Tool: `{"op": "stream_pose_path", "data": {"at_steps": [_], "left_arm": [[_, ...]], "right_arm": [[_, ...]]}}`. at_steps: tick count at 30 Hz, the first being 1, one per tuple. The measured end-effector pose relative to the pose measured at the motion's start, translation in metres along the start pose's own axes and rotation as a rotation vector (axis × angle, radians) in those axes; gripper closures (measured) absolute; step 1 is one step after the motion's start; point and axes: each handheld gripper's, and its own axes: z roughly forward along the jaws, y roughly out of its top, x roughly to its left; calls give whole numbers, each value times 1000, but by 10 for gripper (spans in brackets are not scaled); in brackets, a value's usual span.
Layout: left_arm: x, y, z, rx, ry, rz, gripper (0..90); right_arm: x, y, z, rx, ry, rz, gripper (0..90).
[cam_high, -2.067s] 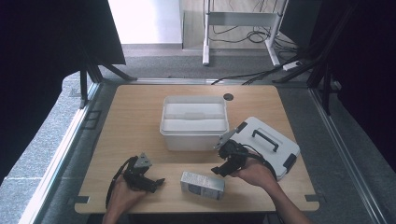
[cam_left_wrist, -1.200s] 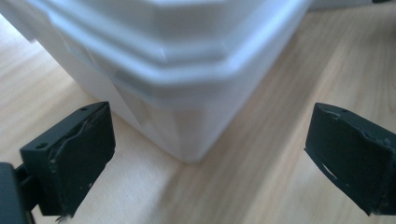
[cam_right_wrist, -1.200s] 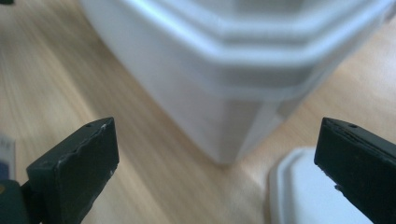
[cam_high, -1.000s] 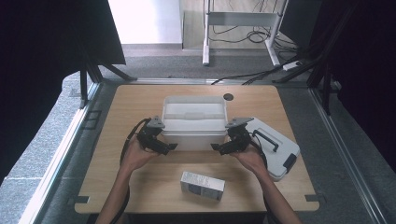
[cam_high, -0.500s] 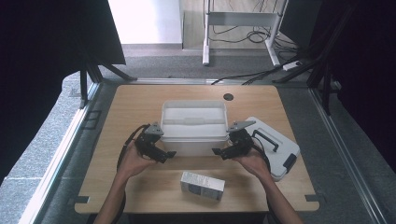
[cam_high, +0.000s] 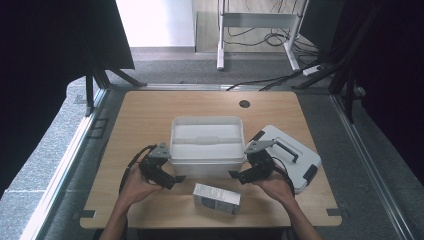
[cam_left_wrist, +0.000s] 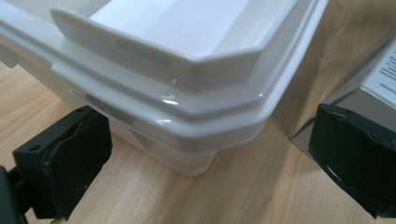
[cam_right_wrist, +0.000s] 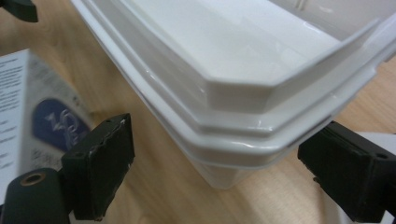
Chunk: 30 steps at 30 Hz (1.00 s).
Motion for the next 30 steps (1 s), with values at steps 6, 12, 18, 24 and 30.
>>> {"op": "stream_pose_path", "data": {"at_steps": [6,12,18,24,30], "left_arm": [[-10,-4,-4,-1,2,-8,0],[-7,-6,-5,1,-20,1,7],[2,-13,-13,53,-16,23,14],[17,-18,-23,100,-5,50,24],[35,-17,-39,125,6,70,39]], "right_arm": [[13,-5,-7,17,5,-13,102],[9,-6,-10,18,33,-1,130],[4,-23,-6,77,-18,-12,14],[2,-43,-4,89,-35,0,0],[5,-63,-1,93,-56,-6,0]]}}
